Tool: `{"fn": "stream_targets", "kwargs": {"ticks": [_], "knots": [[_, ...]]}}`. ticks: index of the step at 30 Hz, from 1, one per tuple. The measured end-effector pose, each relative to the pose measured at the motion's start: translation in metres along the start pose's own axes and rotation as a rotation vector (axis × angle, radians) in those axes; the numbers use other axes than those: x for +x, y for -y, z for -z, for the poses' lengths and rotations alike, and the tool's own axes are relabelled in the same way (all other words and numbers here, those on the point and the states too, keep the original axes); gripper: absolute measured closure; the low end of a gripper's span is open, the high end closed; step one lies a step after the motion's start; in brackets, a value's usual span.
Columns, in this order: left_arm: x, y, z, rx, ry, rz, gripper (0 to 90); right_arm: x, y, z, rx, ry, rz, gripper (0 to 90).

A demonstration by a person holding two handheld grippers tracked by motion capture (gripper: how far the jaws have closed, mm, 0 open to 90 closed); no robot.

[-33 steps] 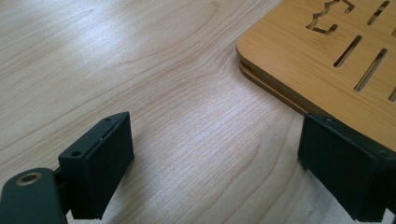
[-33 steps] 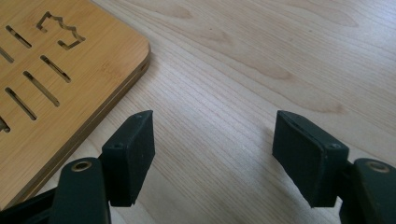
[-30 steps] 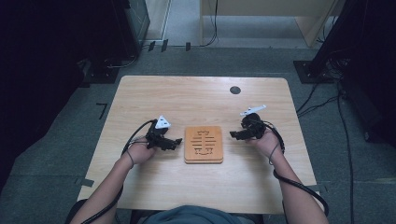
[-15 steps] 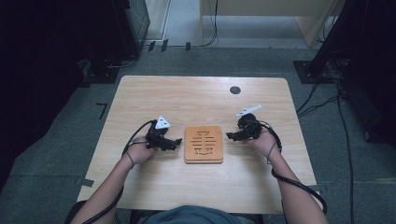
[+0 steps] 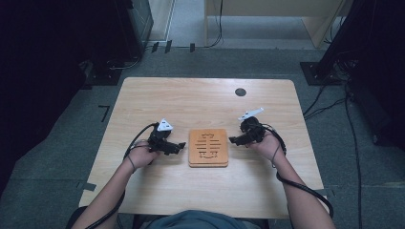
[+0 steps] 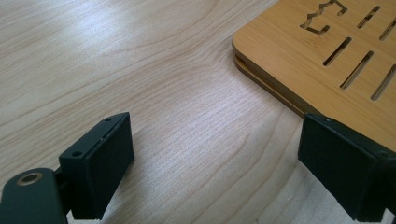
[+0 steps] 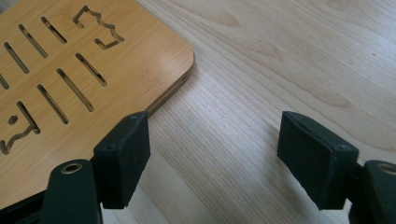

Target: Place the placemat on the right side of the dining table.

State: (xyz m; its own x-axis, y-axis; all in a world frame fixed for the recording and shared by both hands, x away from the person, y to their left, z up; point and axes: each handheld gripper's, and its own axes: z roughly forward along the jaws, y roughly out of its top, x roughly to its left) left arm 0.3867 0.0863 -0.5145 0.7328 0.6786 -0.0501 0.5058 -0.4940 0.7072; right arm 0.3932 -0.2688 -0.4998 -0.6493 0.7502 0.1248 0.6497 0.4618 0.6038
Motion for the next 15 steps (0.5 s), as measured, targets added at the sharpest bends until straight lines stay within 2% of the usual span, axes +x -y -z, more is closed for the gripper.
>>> {"fn": "stream_targets", "kwargs": {"ticks": [3,6,15], "knots": [[0.0002,-0.0010,0.0014,-0.015,-0.024,-0.011,9.7,0.0014,-0.0013,-0.0005,-0.004,-0.004,0.002,25.7],[0.0014,-0.0022,0.0035,-0.031,-0.025,0.002,9.7,0.0030,-0.0024,-0.0014,-0.004,-0.010,0.007,25.7],[0.0009,-0.0015,0.0055,-0.024,-0.019,0.003,9.7,0.0078,-0.0055,-0.0043,-0.006,-0.026,0.016,25.6]]}}
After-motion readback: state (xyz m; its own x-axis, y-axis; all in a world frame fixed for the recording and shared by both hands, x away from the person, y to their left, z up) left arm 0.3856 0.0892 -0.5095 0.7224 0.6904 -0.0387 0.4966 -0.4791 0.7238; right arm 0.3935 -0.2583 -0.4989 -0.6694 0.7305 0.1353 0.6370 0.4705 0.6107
